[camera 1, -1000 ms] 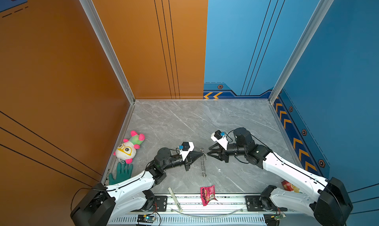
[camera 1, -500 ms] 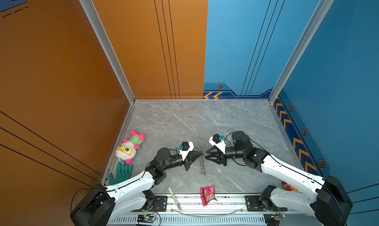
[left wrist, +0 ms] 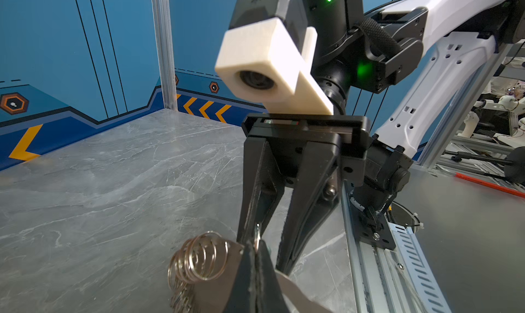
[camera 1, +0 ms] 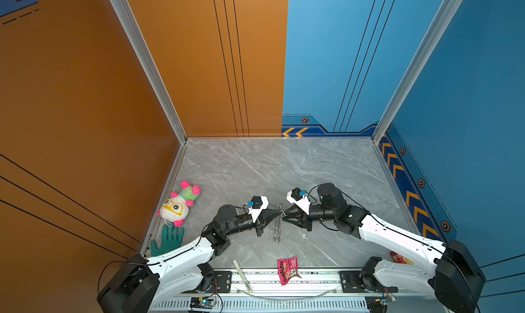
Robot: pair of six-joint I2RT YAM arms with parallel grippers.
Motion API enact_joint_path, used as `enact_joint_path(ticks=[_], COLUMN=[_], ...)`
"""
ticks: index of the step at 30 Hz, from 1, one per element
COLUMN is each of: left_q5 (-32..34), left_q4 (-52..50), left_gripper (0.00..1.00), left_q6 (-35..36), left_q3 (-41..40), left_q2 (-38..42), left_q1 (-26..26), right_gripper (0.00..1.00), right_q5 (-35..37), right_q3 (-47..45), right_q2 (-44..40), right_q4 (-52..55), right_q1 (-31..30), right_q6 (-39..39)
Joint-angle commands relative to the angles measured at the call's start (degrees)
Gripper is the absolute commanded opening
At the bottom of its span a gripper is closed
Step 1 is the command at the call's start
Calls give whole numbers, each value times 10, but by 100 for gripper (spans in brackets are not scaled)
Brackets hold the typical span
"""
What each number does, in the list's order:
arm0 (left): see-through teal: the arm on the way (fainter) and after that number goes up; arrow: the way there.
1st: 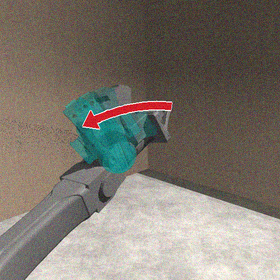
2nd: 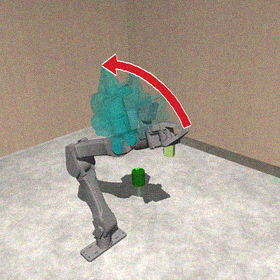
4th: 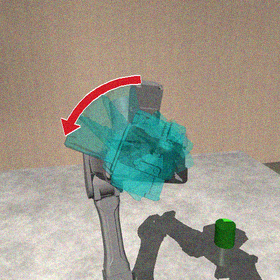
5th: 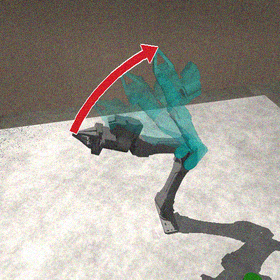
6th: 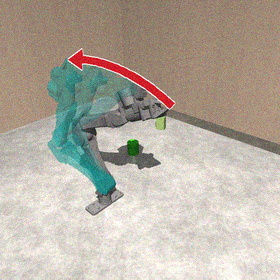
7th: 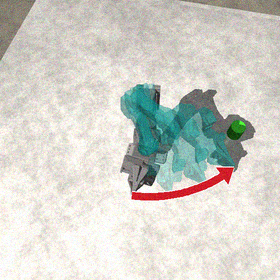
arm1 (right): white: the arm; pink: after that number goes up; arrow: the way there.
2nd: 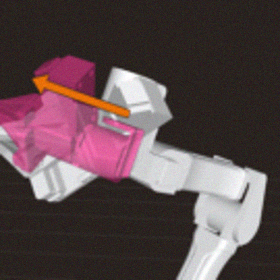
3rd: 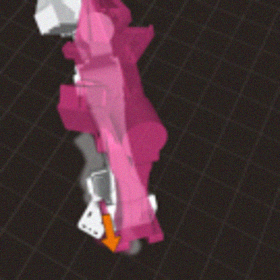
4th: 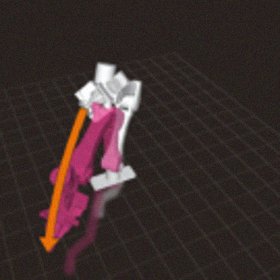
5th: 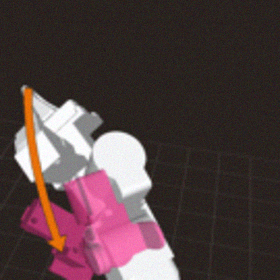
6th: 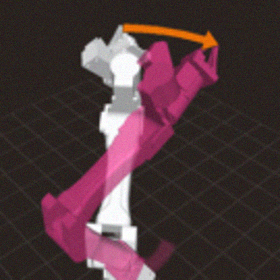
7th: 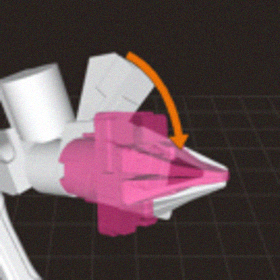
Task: Attach keys to a key ring
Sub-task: Insert the key into the keyring.
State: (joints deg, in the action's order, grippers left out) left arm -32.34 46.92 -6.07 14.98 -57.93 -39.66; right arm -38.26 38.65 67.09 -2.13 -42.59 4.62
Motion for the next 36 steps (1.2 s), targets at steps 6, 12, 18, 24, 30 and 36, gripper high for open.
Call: enact_joint_path(ticks=[6,12,18,24,30,36], left_q5=[-4,-4,7,25,28,26], left_q4=[30,30,30,34,37,39], left_gripper=[0,0,0,0,0,0], left_q6=[-7,-7,-8,-9,-9,-9], left_q3=[-4,-4,-5,-9,-11,-11], left_q2=[9,10,12,15,17,18], left_q1=[5,5,5,5,5,5], right_gripper=[26,16,8,4,1,1], right_q5=[40,42,44,76,88,93], right_q3=[9,10,12,23,25,28], right_q2=[-2,-4,-15,-10,5,12], right_q4=[1,6,22,63,66,59], right_q1=[-7,-8,-11,-39,-51,-51], right_q6=[5,6,13,39,44,45])
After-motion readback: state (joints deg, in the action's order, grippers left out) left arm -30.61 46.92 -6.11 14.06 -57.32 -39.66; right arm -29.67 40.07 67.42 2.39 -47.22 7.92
